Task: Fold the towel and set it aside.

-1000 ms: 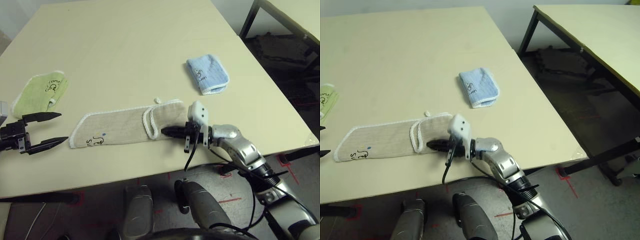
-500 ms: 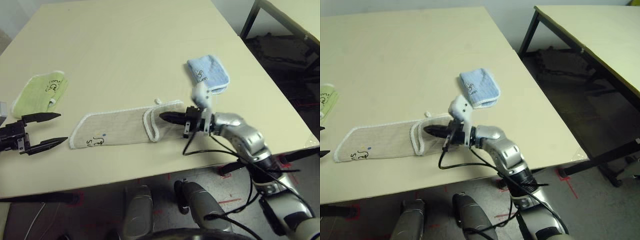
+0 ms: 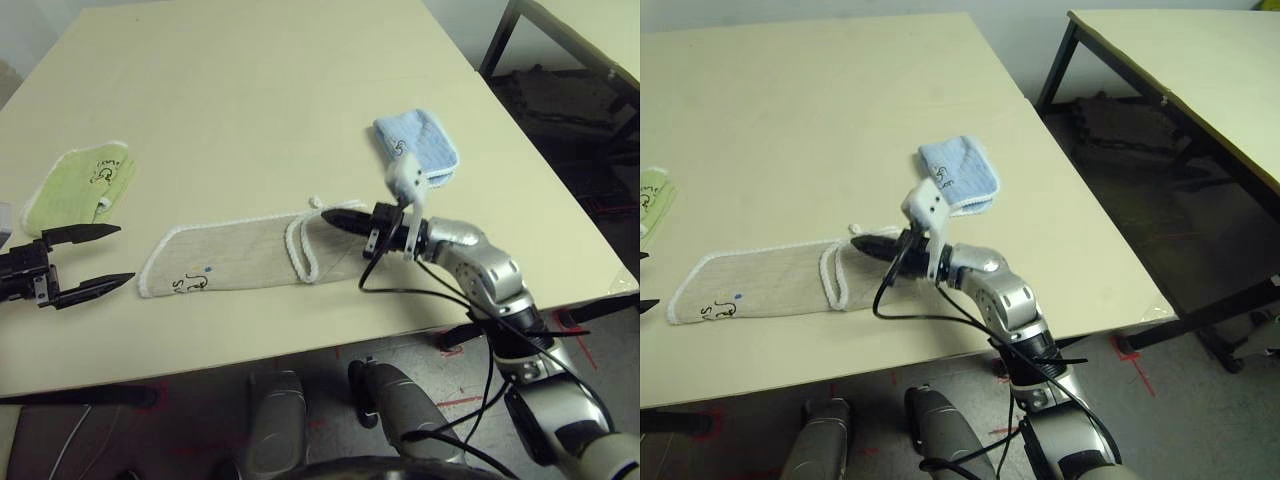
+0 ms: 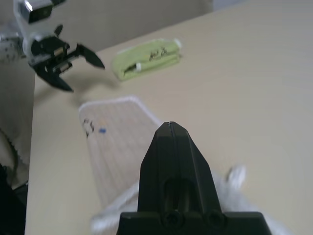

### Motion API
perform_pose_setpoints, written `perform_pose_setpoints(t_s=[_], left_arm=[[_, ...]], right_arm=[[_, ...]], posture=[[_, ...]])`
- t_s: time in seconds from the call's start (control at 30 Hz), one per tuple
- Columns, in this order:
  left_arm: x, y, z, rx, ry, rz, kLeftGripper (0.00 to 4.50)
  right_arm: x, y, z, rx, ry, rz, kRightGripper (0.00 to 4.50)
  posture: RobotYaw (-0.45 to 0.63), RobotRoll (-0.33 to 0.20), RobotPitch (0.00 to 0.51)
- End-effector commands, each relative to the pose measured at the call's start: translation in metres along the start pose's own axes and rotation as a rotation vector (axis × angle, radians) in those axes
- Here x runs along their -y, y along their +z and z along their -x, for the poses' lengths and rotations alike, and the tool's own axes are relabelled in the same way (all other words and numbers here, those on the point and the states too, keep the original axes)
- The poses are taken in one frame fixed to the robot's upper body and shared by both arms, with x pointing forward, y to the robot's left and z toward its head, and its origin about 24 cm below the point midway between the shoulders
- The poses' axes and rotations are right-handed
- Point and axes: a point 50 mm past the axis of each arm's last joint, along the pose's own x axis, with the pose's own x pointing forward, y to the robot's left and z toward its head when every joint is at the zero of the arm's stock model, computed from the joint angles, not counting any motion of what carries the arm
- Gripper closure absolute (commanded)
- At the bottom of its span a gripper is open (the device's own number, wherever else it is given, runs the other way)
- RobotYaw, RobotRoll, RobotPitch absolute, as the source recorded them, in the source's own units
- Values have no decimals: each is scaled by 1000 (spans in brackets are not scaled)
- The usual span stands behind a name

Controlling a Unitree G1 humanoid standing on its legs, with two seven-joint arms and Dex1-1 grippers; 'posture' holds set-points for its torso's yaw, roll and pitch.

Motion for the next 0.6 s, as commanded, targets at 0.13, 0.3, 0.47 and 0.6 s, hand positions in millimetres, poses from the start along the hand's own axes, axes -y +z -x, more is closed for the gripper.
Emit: perform_pose_setpoints(t_s=[0.13, 0.3, 0.47, 0.6], left_arm=[[0, -1, -2, -2, -8, -2, 0], [-1, 1, -1, -1, -3, -5, 0], [1, -1, -1, -3, -5, 1, 0], [2, -2, -1, -2, -11, 4, 0]], right_arm=[[12, -42, -4, -154, -64, -31, 4491], [12, -70, 1, -288, -64, -57, 4491], [17, -73, 5, -277, -114, -56, 4491], [29, -44, 1, -144, -163, -31, 4491]], posture=[[-35, 0, 200], [-32, 0, 203], [-35, 0, 206], [-38, 0, 205]])
